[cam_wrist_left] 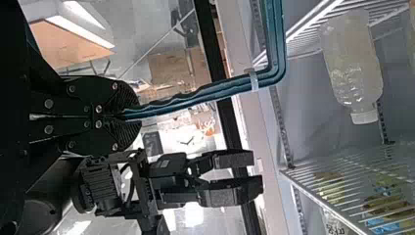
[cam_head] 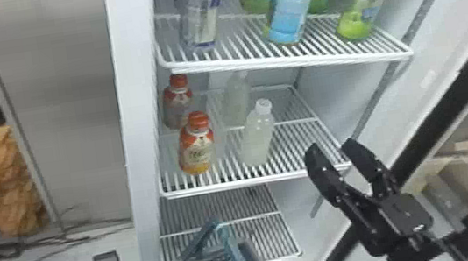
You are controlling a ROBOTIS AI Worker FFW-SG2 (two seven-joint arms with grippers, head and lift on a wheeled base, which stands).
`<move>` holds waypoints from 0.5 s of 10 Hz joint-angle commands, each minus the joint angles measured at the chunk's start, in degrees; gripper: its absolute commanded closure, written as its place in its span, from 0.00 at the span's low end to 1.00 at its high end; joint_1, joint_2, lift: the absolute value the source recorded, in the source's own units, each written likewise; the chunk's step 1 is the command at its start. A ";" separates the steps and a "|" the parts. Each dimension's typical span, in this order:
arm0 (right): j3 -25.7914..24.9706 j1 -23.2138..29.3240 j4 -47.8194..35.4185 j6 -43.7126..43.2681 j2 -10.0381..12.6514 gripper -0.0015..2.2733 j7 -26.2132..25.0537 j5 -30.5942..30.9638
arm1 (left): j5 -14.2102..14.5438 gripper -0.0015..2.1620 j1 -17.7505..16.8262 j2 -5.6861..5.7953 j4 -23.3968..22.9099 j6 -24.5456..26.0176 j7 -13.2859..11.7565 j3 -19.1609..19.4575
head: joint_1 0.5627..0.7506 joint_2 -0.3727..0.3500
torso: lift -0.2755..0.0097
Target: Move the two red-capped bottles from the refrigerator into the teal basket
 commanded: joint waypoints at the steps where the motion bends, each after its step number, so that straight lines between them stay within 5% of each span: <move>1: 1.91 -0.11 1.12 -3.58 0.02 0.17 -1.11 1.60 | 0.00 0.52 0.00 0.00 0.00 0.00 0.00 -0.02 | 0.70 0.03 | 0.17; 5: 2.37 -0.54 3.37 -5.55 0.11 0.17 -4.45 7.08 | 0.12 0.52 0.14 -0.09 0.00 -0.28 0.00 0.33 | 0.70 0.03 | 0.17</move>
